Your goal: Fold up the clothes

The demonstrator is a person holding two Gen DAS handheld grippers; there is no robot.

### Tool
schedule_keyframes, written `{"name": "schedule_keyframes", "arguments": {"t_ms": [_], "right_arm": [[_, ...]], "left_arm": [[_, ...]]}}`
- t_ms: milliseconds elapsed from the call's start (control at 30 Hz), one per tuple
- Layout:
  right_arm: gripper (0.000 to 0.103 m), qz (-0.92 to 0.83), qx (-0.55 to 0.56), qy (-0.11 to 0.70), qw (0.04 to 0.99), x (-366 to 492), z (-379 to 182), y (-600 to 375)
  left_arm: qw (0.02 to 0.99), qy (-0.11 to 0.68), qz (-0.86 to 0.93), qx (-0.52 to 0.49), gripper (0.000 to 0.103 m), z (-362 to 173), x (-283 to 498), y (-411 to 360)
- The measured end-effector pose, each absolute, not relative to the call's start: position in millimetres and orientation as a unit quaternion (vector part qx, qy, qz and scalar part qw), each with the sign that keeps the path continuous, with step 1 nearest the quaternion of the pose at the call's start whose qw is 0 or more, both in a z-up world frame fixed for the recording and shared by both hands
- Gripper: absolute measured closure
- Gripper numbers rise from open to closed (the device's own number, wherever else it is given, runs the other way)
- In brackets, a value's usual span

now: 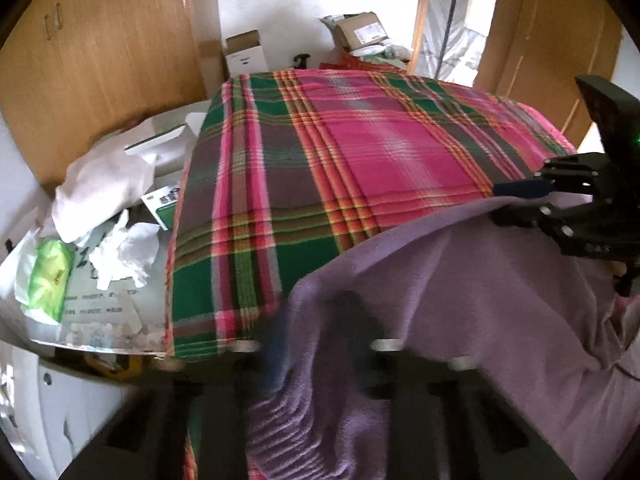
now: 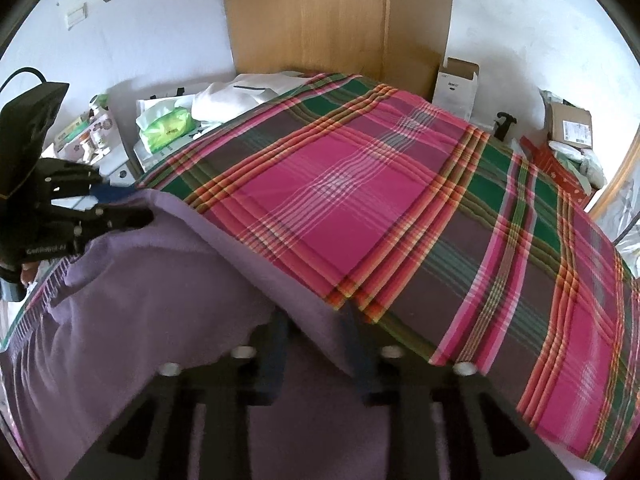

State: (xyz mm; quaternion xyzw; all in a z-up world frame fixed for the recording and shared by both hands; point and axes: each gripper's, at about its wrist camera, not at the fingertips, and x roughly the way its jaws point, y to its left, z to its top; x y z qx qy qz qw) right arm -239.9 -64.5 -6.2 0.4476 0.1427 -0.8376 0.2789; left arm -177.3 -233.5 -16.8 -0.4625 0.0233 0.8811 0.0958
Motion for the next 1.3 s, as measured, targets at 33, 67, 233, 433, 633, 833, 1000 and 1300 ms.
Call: {"name": "schedule_keyframes", "arguments": {"t_ms": [33,67,233,433,633,833,1000,1300], "right_arm": [[0.093,-0.839,0.447,0.142,0.276,-240.0,-6.2,-64.0],[0.094,-0.840,0.446,0.140,0.275,-239.6,-6.2,-63.1],[0.099,-0.846,0.438,0.144,0.267,-231.4,-2.4,-62.7],[0.100,-0.862,0.411,0.143,0.260,-205.7,15.5,-59.6],[0.100,-0.879,0.381,0.138,0.252,-174.3,37.1,-54.8],[0.100,-0.893,0.352,0.137,0.246,-141.0,57.4,-51.6],[0.100,-0.899,0.339,0.132,0.243,-113.6,70.6,-48.6],[0.100,-0.912,0.303,0.151,0.232,-55.9,87.6,-51.3]], "left_arm": [[0.095,0.023,0.882,-0.461,0.096,-16.7,-177.0,-233.4],[0.093,0.022,0.883,-0.460,0.096,-16.8,-176.6,-233.2],[0.084,0.021,0.890,-0.448,0.096,-12.2,-170.4,-230.8],[0.077,0.021,0.899,-0.431,0.096,-0.8,-159.3,-227.2],[0.079,0.028,0.912,-0.402,0.096,16.8,-138.9,-221.2],[0.076,0.032,0.922,-0.379,0.096,34.4,-114.8,-215.8],[0.070,0.041,0.930,-0.359,0.096,47.6,-88.6,-210.6],[0.062,0.048,0.942,-0.326,0.097,67.7,-38.8,-203.4]]}}
